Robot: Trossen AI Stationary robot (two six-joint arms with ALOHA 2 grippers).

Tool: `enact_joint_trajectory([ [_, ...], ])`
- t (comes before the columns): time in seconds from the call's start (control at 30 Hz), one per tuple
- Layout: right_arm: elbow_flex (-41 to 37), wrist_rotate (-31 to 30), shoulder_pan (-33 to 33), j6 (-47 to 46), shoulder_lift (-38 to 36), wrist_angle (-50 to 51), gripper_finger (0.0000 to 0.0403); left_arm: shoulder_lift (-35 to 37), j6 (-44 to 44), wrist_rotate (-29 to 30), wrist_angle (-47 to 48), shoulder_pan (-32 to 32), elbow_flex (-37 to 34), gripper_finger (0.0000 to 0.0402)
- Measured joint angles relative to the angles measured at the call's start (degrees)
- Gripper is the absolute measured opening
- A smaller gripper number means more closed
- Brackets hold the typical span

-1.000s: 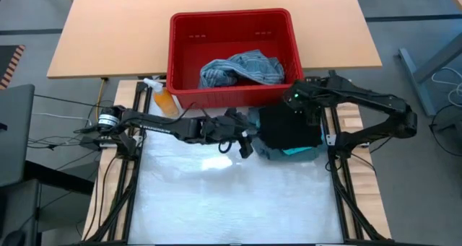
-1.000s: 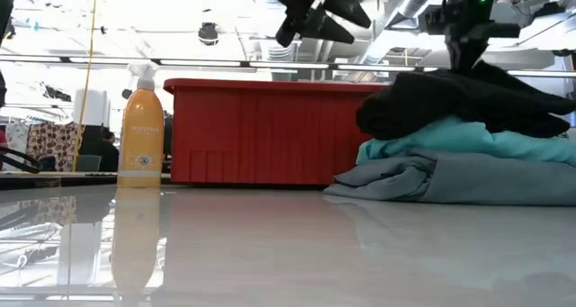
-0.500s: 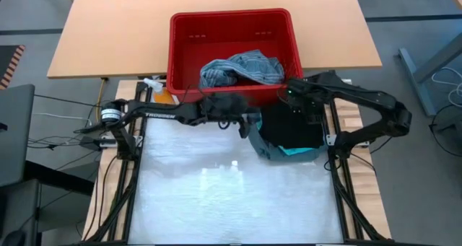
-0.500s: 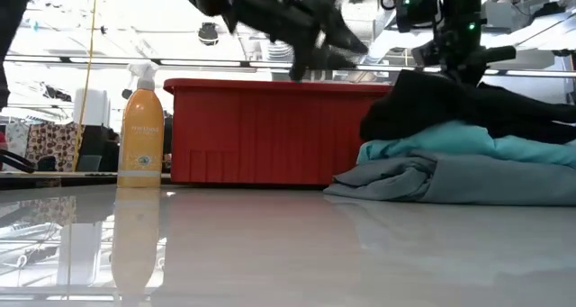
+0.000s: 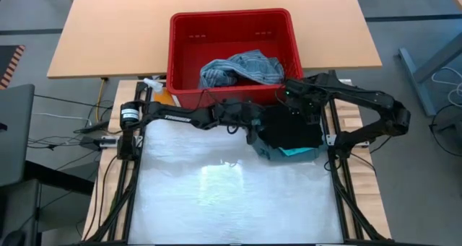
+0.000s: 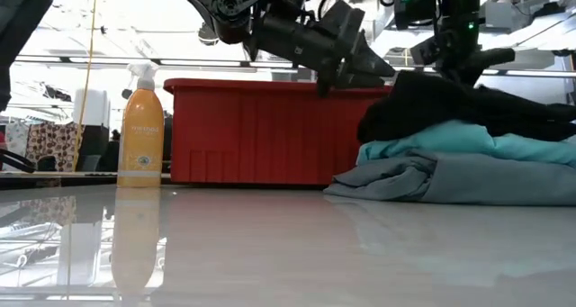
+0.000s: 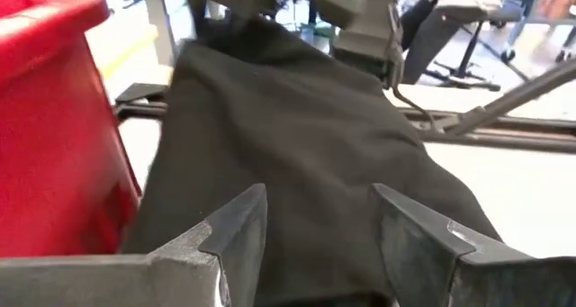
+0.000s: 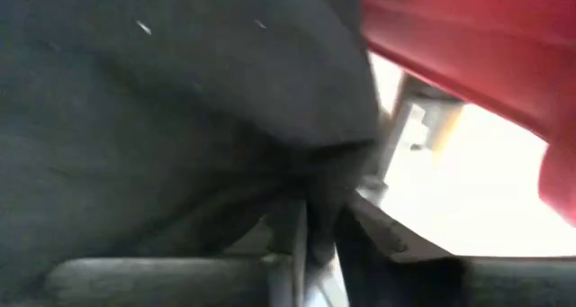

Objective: Fold Laundry from Bin
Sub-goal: Fold the black shirt

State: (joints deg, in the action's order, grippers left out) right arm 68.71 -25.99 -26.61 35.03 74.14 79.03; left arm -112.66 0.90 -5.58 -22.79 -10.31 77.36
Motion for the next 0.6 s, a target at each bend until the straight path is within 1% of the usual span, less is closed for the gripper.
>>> enact_joint_trajectory([
  [0.13, 0.0, -8.3, 0.0, -1.3, -0.3, 0.2, 0.0114, -1.9, -0.7, 0.2, 0.2, -0.2, 0.9, 0.0185],
  [0.2, 0.0, -9.3, 0.0, -3.1, -0.8, 0.3, 0.0141, -4.4, -0.7, -1.8, 1.6, -0.5, 1.9, 0.0185],
  [0.27, 0.3, -8.1, 0.1, -6.1, -1.5, 0.8, 0.0169, -6.4, -0.7, -3.3, 2.4, -0.5, 3.3, 0.0185],
  [0.37, 2.8, -4.7, 1.4, -14.5, -1.8, 4.9, 0.0204, -8.1, -2.2, -4.3, 4.7, -0.4, 5.9, 0.0185],
  [0.43, 4.8, 1.0, 2.4, -22.2, -2.8, 6.4, 0.0220, -8.3, -4.1, -4.3, 7.9, -0.4, 6.5, 0.0185],
  [0.5, 5.2, 9.8, 2.9, -29.3, -5.6, 3.6, 0.0226, -8.4, -6.1, -3.8, 10.1, -0.4, 6.6, 0.0185],
  [0.53, 4.5, 13.2, 3.5, -32.9, -7.5, 1.2, 0.0226, -8.4, -6.8, -3.4, 10.8, -0.4, 6.6, 0.0185],
  [0.57, 3.2, 15.1, 4.3, -36.1, -9.6, -1.6, 0.0225, -8.4, -7.3, -3.3, 11.0, -0.4, 6.6, 0.0185],
  [0.6, 1.4, 15.6, 5.6, -38.9, -11.4, -4.9, 0.0222, -8.2, -7.4, -3.3, 11.4, -0.4, 6.6, 0.0185],
])
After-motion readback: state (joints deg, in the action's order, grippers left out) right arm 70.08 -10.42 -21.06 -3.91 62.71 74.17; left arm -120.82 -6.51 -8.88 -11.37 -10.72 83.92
